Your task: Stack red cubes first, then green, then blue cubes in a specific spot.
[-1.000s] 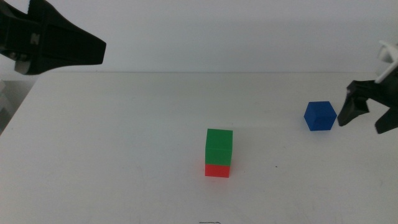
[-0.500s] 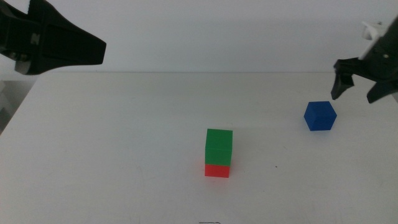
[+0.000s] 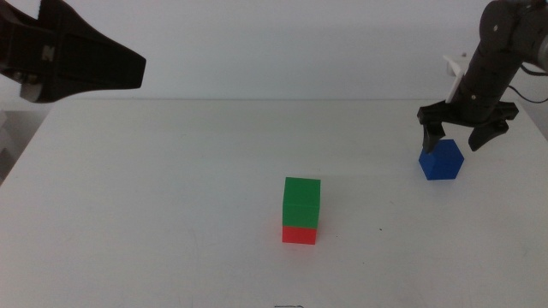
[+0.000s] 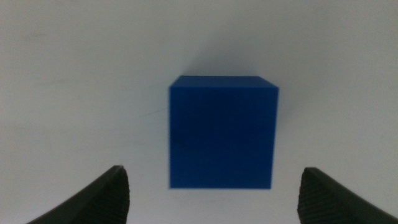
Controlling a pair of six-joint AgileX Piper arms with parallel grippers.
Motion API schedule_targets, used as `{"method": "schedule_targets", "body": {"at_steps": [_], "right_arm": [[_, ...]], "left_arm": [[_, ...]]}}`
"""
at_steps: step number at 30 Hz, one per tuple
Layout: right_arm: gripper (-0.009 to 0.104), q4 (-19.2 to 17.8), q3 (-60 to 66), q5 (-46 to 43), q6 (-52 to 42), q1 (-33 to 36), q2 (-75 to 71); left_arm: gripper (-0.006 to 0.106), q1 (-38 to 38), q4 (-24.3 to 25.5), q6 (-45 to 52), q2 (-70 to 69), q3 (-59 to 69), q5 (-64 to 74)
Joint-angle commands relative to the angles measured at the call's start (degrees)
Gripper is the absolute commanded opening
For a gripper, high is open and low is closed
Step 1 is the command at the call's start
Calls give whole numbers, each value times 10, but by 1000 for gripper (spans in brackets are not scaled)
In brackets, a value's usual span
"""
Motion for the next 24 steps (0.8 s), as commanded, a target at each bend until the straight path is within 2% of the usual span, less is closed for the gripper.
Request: {"method": "schedule_targets", "body": {"at_steps": [1,24], "right_arm": [[94,-22,-21,-10,6,-2,-30],[94,-16,-21,-63,12,-2,8]], "left_arm": [[92,1,-29,-1,-9,-14,-27],[92,1,-29,-1,-9,-14,-27]]}}
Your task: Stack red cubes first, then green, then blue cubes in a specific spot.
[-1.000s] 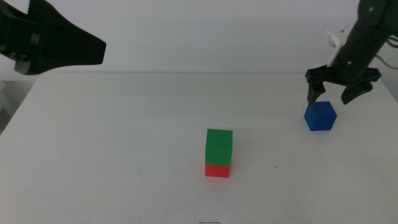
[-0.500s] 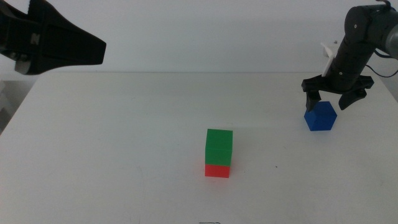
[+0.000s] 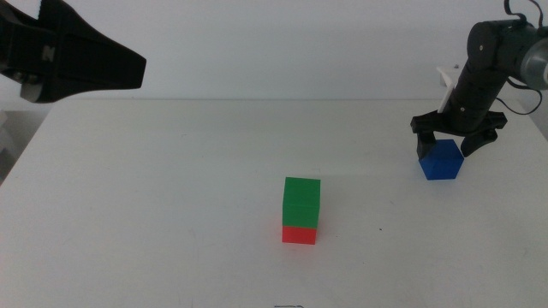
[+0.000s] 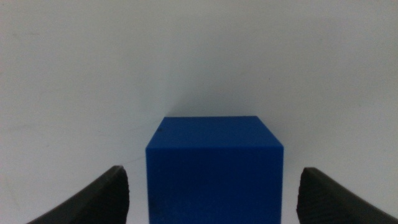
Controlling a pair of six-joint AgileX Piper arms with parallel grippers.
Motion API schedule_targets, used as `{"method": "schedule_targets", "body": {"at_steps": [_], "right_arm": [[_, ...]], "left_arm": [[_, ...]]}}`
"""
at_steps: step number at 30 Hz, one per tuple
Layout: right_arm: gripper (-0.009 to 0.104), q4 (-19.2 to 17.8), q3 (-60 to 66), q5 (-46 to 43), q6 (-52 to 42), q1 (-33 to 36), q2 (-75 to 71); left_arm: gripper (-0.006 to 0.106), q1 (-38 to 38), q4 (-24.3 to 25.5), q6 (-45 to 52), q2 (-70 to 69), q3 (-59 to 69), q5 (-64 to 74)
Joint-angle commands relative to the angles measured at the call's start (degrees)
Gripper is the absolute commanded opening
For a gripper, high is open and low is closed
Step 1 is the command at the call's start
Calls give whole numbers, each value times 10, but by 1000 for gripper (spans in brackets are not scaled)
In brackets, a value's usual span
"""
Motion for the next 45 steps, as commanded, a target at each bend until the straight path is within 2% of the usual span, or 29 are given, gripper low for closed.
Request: {"method": "schedule_targets", "body": {"at_steps": [1,6,9,11,15,17,20,23,28,31,39,43,45], "right_arm": [[94,-8,-17,-11,-1,-2,-32],[88,-8,-17,-13,-1,-2,-19],[75,-8,-17,-15,-3,-2,-13],[56,-8,-17,-15,-2,-2,-12],[-2,0,-17,-19,2,-2,-16],[-1,26,-17,-19,-1,-4,-26],[-1,30,-12,-1,1,-4,-52],[-1,14,37,-11,22,1,-108],[-1,-33,233,-71,100,33,-255],[-1,-49,292,-71,147,54,-319],[-1,-52,296,24,191,96,-381],[-1,-50,297,36,201,104,-394],[-1,-65,297,41,200,113,-397]], "left_arm": [[92,1,-29,-1,-9,-14,-27],[92,1,-29,-1,-9,-14,-27],[92,1,-29,-1,-9,-14,-27],[92,1,-29,-1,-9,-14,-27],[92,1,-29,-1,-9,-14,-27],[92,1,-29,-1,-9,-14,-27],[92,1,-29,-1,-9,-14,-27],[92,1,-29,-1,-9,-14,-27],[92,1,-29,-1,-9,-14,-27],[92,1,-29,-1,-9,-14,-27],[92,1,-28,-1,-9,-14,-26],[92,1,-28,-1,-9,-14,-26],[92,1,-28,-1,-9,-14,-26]]}}
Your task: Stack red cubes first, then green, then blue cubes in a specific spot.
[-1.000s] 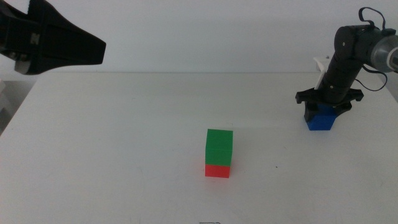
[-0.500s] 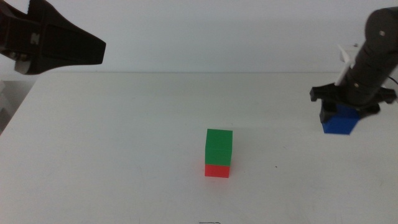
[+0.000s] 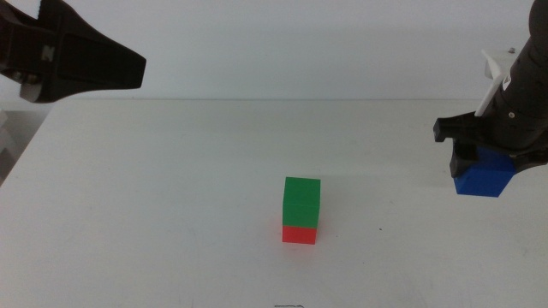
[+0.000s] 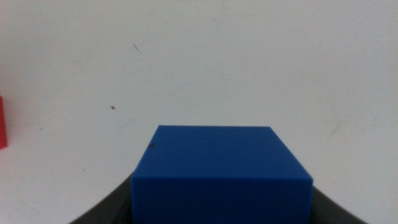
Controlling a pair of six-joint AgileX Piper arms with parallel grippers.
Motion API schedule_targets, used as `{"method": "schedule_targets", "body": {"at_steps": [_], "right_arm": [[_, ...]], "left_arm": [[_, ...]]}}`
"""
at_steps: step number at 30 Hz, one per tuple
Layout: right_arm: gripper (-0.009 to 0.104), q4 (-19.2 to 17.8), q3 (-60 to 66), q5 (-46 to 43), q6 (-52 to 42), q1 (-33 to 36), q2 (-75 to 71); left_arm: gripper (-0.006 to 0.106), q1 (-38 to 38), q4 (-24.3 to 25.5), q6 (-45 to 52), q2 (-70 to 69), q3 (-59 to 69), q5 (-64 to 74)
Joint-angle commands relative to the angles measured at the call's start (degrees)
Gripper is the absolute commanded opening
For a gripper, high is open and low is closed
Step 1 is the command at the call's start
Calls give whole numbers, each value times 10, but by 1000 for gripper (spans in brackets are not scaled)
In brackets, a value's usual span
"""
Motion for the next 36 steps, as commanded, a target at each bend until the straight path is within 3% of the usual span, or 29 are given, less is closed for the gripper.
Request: {"method": "schedule_targets", "body": {"at_steps": [1,6,14,21,36], "right_arm": [[-1,-28,-13,11,2,18,-28],[-1,-58,-23,55,8,77,-28],[-1,-52,-113,56,113,147,10],[-1,-48,-183,56,147,207,76],[-1,-30,-270,46,195,247,184]], "left_arm": [[92,1,-28,-1,-9,-14,-26],[92,1,-28,-1,-9,-14,-26],[92,1,-28,-1,-9,-14,-26],[92,1,-28,-1,-9,-14,-26],[92,1,-28,-1,-9,-14,-26]]}}
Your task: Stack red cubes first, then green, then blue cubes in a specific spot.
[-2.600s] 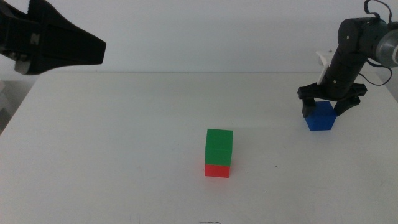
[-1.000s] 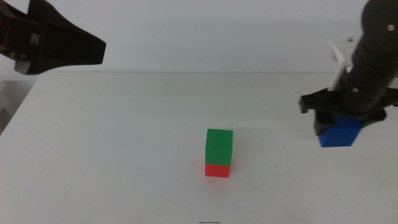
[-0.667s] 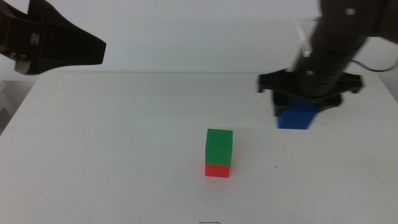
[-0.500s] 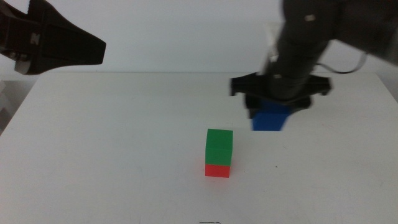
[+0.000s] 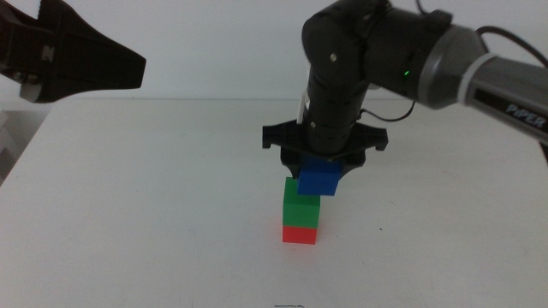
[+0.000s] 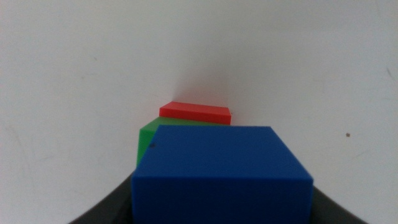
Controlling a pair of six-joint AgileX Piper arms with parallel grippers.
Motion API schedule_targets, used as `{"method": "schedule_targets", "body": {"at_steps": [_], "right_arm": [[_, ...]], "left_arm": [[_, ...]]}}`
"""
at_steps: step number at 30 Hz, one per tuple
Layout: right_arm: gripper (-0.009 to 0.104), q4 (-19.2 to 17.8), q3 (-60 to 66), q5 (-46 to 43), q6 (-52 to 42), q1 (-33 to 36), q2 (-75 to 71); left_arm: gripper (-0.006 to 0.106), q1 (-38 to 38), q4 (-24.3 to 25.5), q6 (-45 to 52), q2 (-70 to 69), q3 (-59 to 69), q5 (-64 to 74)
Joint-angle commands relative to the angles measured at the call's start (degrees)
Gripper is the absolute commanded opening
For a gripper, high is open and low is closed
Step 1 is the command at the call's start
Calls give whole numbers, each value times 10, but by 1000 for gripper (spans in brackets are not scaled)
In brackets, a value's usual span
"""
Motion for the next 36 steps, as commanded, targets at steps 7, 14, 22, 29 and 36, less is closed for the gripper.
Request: {"method": "schedule_targets", "body": {"at_steps": [7,14,22,29,36], "right_arm": [[-1,-11,-24,-1,14,10,-16],[-1,-9,-42,-1,14,16,-4],[6,0,-42,-13,14,18,8],[82,0,-44,-19,-8,18,5],[89,-2,-53,-9,-51,18,-37]], "left_arm": [[92,1,-28,-1,-9,-14,-26],[92,1,-28,-1,-9,-14,-26],[92,1,-28,-1,-9,-14,-26],[92,1,-28,-1,-9,-14,-26],[92,1,-28,-1,-9,-14,-26]]}}
